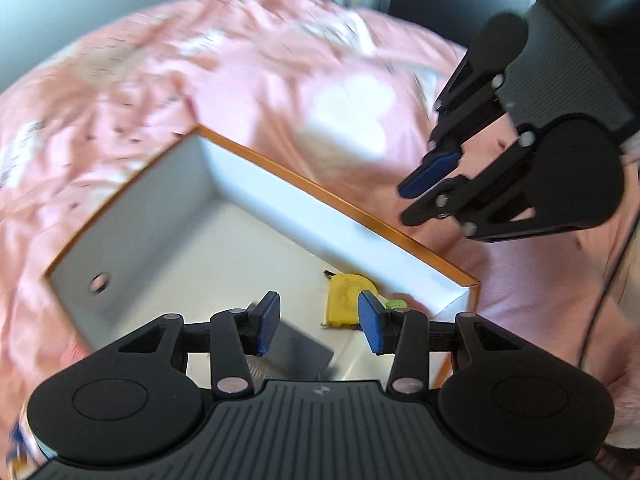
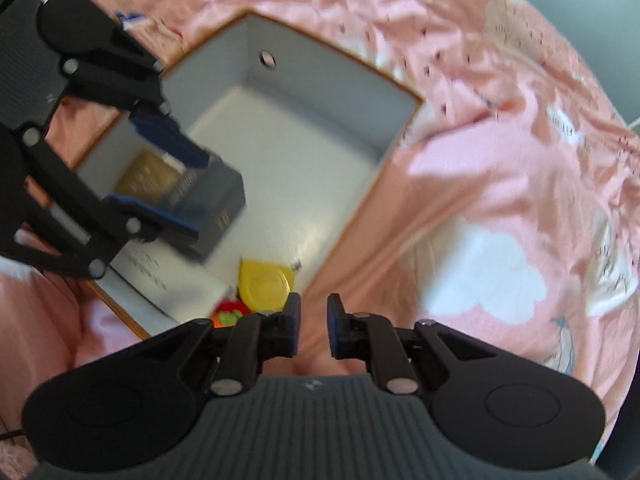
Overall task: Organize objects
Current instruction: 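Lower the tape measure onto the box floor and open the left gripper, then move both grippers toward the plush raccoon beside the pink pouch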
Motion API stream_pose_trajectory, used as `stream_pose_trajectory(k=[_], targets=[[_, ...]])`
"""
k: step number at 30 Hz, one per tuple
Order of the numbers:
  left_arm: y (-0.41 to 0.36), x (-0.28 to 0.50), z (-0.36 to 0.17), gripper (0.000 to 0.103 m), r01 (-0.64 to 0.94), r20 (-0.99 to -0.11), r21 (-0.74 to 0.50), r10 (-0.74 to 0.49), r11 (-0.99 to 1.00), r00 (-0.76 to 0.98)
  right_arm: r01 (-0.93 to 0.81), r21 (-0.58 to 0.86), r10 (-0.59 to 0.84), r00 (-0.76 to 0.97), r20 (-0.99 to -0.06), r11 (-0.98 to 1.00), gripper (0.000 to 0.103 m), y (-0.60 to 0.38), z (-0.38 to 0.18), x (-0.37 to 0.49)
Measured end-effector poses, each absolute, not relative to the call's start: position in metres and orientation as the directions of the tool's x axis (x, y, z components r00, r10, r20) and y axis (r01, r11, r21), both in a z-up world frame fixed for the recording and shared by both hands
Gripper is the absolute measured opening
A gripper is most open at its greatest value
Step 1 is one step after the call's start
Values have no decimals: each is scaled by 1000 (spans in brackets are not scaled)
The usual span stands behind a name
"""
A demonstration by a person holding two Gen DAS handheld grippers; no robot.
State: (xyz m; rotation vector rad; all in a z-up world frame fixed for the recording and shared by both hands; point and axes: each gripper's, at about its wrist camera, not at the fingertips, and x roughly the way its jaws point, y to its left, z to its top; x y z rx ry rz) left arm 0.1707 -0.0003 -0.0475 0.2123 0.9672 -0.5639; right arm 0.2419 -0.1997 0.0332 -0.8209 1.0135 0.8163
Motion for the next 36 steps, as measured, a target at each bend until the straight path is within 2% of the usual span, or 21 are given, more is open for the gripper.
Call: stream_pose_trajectory(k=[5, 7, 11, 12, 15, 19, 21, 23, 24, 27, 30, 36], targets=[[11, 124, -5, 50, 360, -796, -53, -257, 931, 547, -880, -137, 373, 328, -868, 456, 15, -180, 48, 220], [34, 113, 9, 50, 288, -791, -37, -204, 957, 576, -889, -105, 434, 318, -843, 446, 15, -170, 52, 209], [89, 100, 37, 50, 83, -773, -84, -118, 993, 623, -890, -4, 565, 293, -771, 456, 17, -141, 64, 187], [103, 96, 39, 50, 35, -766, -87, -89, 996, 636, -890, 9, 585, 292, -757, 456, 21, -131, 65, 181], [136, 95, 34, 50, -109, -771, -93, -2, 990, 637, -888, 42, 617, 285, -733, 459, 23, -101, 58, 173], [161, 108, 22, 52, -183, -798, -47, 74, 982, 598, -887, 58, 615, 268, -742, 457, 27, -62, 43, 171], [174, 118, 21, 55, -205, -819, -51, 77, 977, 569, -891, 64, 601, 249, -759, 450, 28, -45, 39, 175], [190, 131, 23, 62, -219, -845, -97, 36, 971, 533, -898, 68, 589, 226, -776, 434, 32, -29, 37, 181], [198, 140, 24, 62, -226, -862, -117, 14, 967, 507, -906, 64, 577, 211, -789, 419, 35, -19, 36, 185], [207, 162, 27, 69, -234, -887, -101, 19, 967, 462, -919, 29, 549, 209, -809, 394, 39, 5, 37, 192], [214, 172, 12, 70, -263, -923, -112, -2, 958, 386, -918, 36, 560, 210, -801, 395, 42, 23, 33, 199], [221, 178, -10, 70, -293, -943, -174, -73, 940, 324, -911, 52, 553, 203, -808, 410, 42, 43, 20, 211]])
